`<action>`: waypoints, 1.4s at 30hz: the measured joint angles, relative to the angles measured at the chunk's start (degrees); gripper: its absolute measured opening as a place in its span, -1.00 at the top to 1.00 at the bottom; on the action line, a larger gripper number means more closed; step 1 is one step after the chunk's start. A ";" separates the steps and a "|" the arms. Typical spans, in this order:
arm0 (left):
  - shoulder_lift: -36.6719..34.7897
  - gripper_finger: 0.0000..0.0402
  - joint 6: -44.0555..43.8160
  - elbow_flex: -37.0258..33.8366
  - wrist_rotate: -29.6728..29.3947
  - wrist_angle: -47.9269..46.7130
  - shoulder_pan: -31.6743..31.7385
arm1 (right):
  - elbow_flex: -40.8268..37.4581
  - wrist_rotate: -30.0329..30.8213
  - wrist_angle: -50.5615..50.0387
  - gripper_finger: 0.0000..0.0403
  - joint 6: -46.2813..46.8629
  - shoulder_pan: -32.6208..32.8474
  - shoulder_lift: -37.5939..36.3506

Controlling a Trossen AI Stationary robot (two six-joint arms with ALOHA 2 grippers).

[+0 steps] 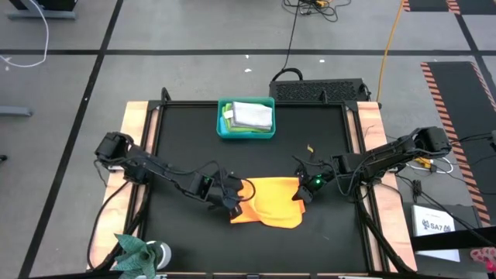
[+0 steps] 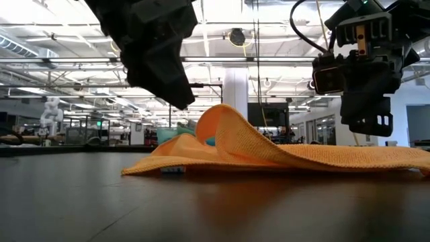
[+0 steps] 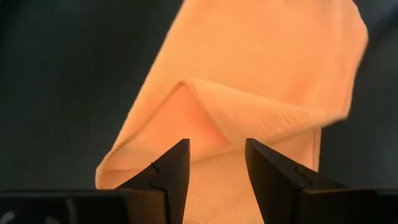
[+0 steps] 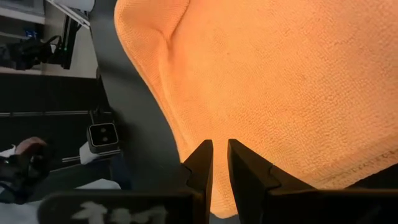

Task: Fold microfiber towels
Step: Fold the orange microfiber towel

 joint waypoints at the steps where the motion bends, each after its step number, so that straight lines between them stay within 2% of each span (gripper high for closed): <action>1: 0.00 0.22 1.05 0.00 -0.01 0.00 -0.29 | 0.00 0.00 0.00 0.79 0.19 0.00 0.00; 10: 1.70 0.22 14.50 -0.04 0.33 0.03 -1.77 | 0.00 1.62 0.50 0.79 2.14 -0.17 0.00; 19: 1.57 0.22 10.63 0.02 0.75 4.77 0.19 | 0.00 3.08 1.07 0.79 2.15 -0.79 0.00; 32: 1.57 0.22 12.51 0.02 1.20 4.64 1.65 | 0.00 3.37 1.27 0.79 2.98 -0.79 0.00; 38: 1.57 0.22 14.64 0.02 -6.10 3.39 -0.87 | 0.00 4.59 1.27 0.79 4.37 -0.80 0.00; 42: 1.57 0.22 17.86 0.02 -6.51 2.87 -2.44 | 0.00 4.57 1.26 0.79 4.47 -0.81 0.00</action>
